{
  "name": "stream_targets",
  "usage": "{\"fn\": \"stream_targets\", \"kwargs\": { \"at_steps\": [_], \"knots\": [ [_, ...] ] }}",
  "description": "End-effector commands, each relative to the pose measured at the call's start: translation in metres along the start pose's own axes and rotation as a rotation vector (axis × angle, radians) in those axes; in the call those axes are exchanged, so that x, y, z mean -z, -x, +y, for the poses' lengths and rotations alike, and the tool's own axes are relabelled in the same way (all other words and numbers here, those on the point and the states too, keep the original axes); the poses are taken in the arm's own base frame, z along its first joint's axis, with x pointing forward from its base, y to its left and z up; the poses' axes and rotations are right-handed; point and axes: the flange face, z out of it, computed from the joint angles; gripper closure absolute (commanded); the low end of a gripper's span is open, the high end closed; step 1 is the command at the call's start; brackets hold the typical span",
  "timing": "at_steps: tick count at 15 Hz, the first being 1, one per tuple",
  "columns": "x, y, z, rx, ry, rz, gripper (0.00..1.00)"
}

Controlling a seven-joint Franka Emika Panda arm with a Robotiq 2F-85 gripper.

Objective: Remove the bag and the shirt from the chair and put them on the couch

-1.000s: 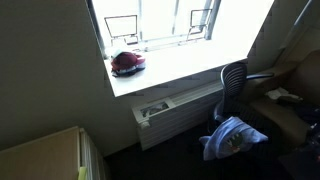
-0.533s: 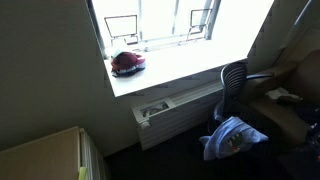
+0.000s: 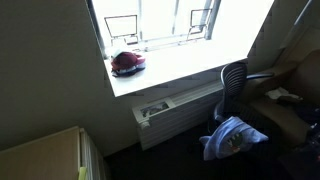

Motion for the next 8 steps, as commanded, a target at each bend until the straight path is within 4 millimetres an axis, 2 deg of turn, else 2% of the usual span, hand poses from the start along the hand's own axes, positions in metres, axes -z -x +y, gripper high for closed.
{"fn": "stream_targets", "kwargs": {
  "at_steps": [1, 2, 5, 7, 8],
  "knots": [
    [-0.013, 0.027, -0.014, -0.003, -0.061, -0.108, 0.0],
    [-0.011, 0.041, -0.028, 0.025, -0.106, -0.139, 0.0],
    [0.011, 0.094, -0.079, 0.134, -0.224, -0.202, 0.0],
    [0.024, 0.124, -0.101, 0.233, -0.292, -0.245, 0.0],
    [0.018, 0.106, -0.089, 0.183, -0.23, -0.2, 0.0]
  ]
}}
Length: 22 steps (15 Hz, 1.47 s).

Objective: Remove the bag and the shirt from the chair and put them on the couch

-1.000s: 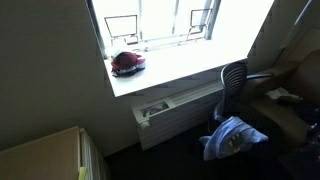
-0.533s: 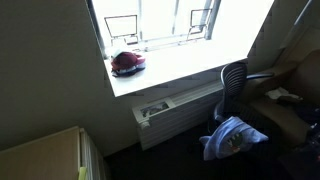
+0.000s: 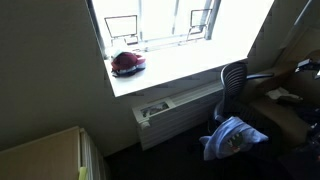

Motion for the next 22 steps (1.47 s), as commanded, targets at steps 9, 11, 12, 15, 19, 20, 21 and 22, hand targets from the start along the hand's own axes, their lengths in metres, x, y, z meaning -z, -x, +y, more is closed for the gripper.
{"fn": "stream_targets", "kwargs": {
  "at_steps": [9, 11, 12, 15, 19, 20, 21, 22],
  "knots": [
    [-0.001, 0.033, -0.031, 0.046, -0.069, -0.077, 0.0],
    [0.007, 0.066, -0.06, 0.087, -0.16, -0.145, 0.0],
    [0.014, 0.085, -0.076, 0.107, -0.193, -0.167, 0.0],
    [0.046, 0.156, -0.128, 0.215, -0.307, -0.263, 0.0],
    [0.071, 0.201, -0.15, 0.322, -0.352, -0.283, 0.0],
    [0.081, 0.218, -0.159, 0.356, -0.371, -0.299, 0.0],
    [0.086, 0.225, -0.164, 0.371, -0.382, -0.305, 0.0],
    [0.087, 0.225, -0.165, 0.372, -0.386, -0.306, 0.0]
  ]
}}
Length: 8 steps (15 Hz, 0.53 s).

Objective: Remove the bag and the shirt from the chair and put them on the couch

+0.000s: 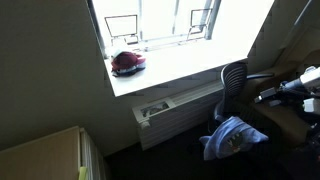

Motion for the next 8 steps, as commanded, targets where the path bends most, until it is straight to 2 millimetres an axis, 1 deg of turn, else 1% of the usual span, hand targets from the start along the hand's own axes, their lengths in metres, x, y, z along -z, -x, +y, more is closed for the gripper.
{"fn": "stream_targets", "kwargs": {
  "at_steps": [1, 3, 6, 8],
  "knots": [
    [0.0, -0.001, 0.0, -0.003, -0.001, 0.0, 0.0],
    [0.0, -0.003, 0.001, -0.008, -0.002, -0.003, 0.0],
    [-0.005, -0.005, 0.012, 0.016, 0.078, 0.033, 0.0],
    [-0.007, -0.011, 0.016, 0.055, 0.138, 0.087, 0.0]
  ]
}}
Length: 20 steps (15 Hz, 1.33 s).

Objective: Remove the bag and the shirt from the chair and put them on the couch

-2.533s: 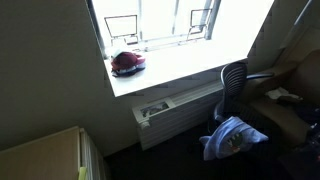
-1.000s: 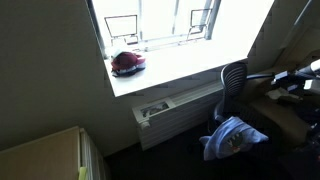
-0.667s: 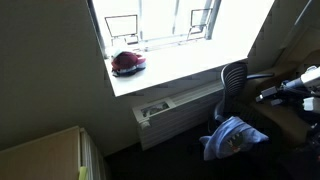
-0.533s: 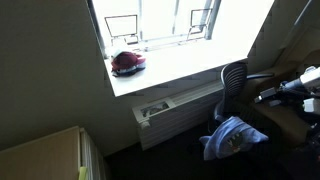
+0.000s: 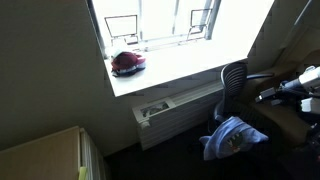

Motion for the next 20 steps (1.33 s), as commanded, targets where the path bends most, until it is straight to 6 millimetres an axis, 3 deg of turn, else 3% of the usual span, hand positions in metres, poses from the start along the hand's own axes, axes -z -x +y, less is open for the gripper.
{"fn": "stream_targets", "kwargs": {
  "at_steps": [1, 4, 5, 11, 14, 18, 19, 20],
  "knots": [
    [-0.003, -0.01, 0.009, 0.085, 0.113, 0.107, 0.0],
    [-0.006, -0.016, 0.018, 0.167, 0.173, 0.165, 0.0],
    [-0.003, -0.01, 0.01, 0.101, 0.112, 0.106, 0.0],
    [-0.003, -0.008, 0.009, 0.093, 0.104, 0.101, 0.0],
    [0.004, 0.006, -0.014, 0.064, -0.04, 0.0, 0.0],
    [0.013, 0.047, -0.055, 0.167, -0.08, -0.08, 0.0],
    [0.01, 0.037, -0.041, 0.134, -0.073, -0.037, 0.0],
    [0.014, 0.041, -0.048, 0.14, -0.085, -0.041, 0.0]
  ]
}}
